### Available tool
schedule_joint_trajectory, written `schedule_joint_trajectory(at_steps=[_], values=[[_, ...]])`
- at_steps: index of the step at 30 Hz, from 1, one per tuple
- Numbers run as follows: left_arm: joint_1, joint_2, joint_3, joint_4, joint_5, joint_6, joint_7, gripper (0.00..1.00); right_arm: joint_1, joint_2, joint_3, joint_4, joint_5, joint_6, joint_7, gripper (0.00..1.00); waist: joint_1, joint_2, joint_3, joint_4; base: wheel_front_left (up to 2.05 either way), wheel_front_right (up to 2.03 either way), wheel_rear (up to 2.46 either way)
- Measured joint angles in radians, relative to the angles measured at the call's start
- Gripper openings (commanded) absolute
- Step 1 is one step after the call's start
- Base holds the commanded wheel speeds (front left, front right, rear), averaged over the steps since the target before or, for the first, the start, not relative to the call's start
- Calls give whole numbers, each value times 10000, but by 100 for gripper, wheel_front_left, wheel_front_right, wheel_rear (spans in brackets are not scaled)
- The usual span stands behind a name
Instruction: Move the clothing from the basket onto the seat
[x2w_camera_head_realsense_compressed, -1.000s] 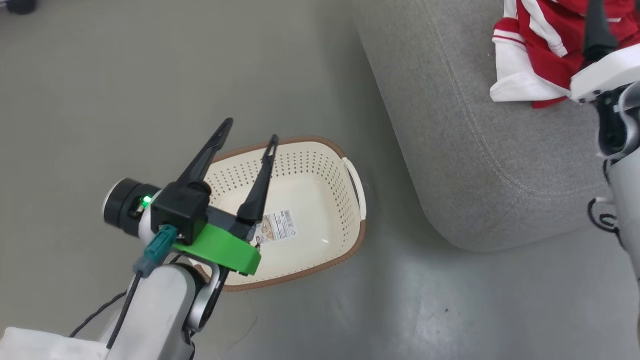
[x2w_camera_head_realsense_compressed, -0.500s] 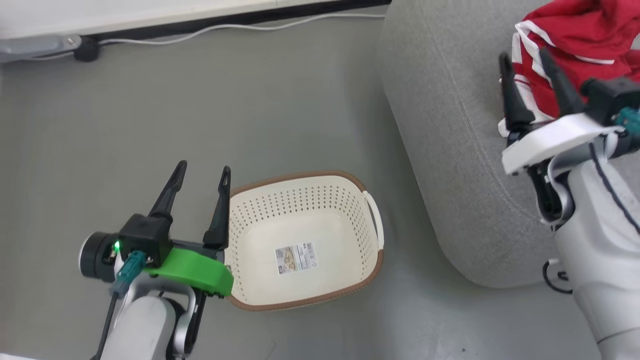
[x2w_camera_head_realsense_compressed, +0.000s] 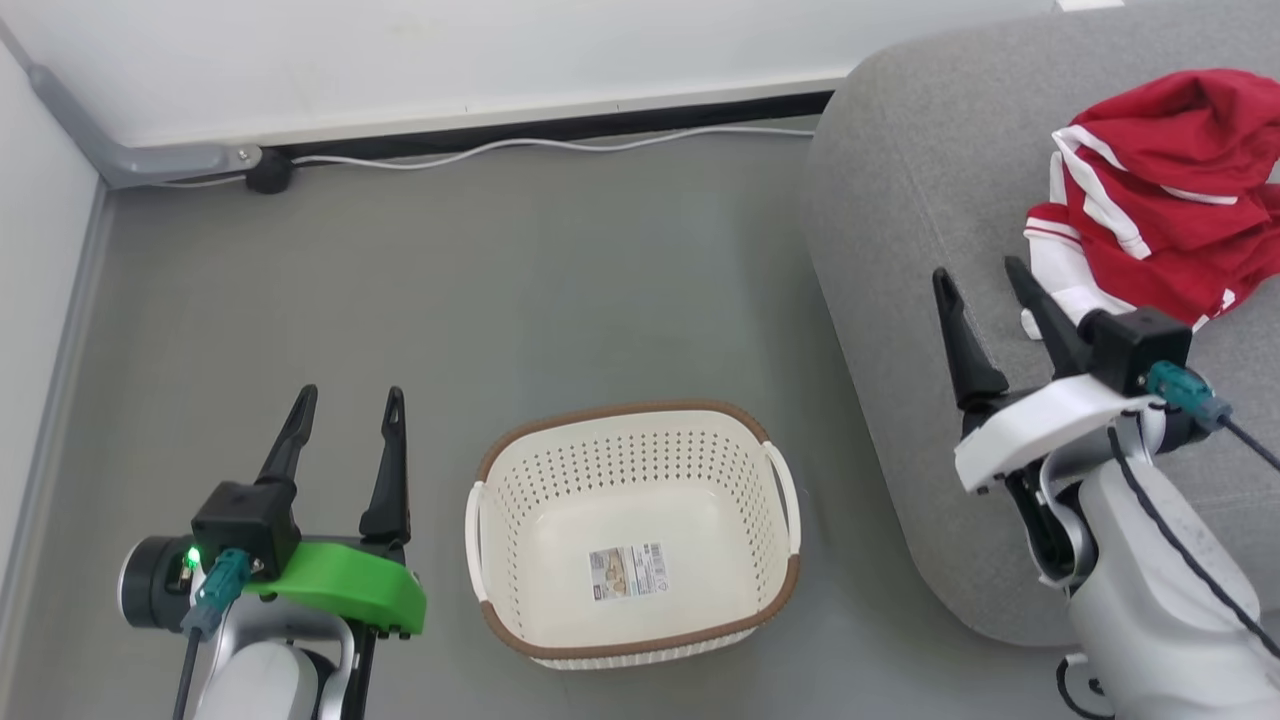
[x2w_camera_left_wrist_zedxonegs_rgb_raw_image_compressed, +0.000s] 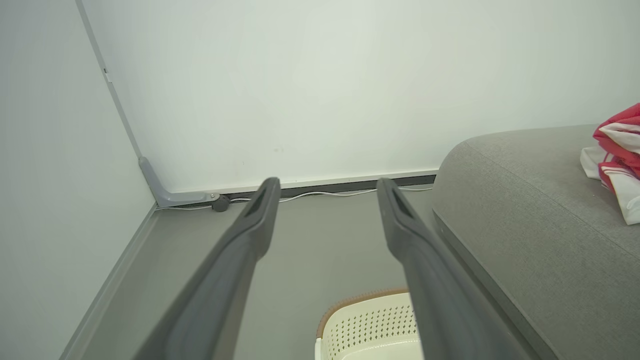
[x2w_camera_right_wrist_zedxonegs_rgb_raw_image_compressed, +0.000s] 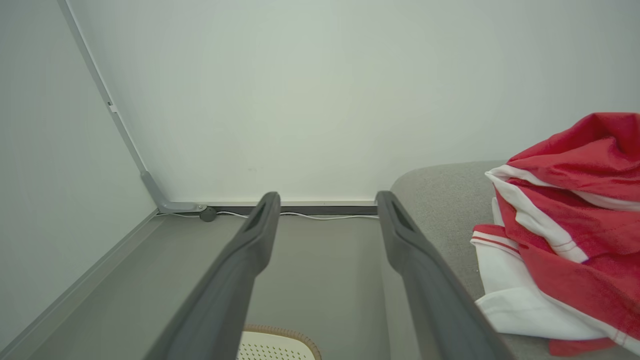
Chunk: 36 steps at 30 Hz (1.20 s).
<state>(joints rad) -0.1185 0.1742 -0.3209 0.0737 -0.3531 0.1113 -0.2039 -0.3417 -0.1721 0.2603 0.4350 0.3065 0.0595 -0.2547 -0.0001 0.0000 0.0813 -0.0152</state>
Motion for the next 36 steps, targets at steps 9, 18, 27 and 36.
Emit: schedule_joint_trajectory(at_steps=[9,18,27,36], values=[[561,4,270,36,0,50,8,100,916,102,61,-343,-82,-360,0,100,0,0,-435,175,0,0,0],[862,-8,569,15,58,81,94,100,1475,0,21,-911,-150,-642,2,100,0,0,-565,191,0,0,0],[1105,-75,706,-31,61,81,184,100,1868,-35,-6,-1465,-174,-805,92,100,0,0,-594,165,0,0,0],[1235,-205,796,-82,146,82,280,100,2169,-115,-44,-1877,-173,-982,276,100,0,0,-625,144,0,0,0]])
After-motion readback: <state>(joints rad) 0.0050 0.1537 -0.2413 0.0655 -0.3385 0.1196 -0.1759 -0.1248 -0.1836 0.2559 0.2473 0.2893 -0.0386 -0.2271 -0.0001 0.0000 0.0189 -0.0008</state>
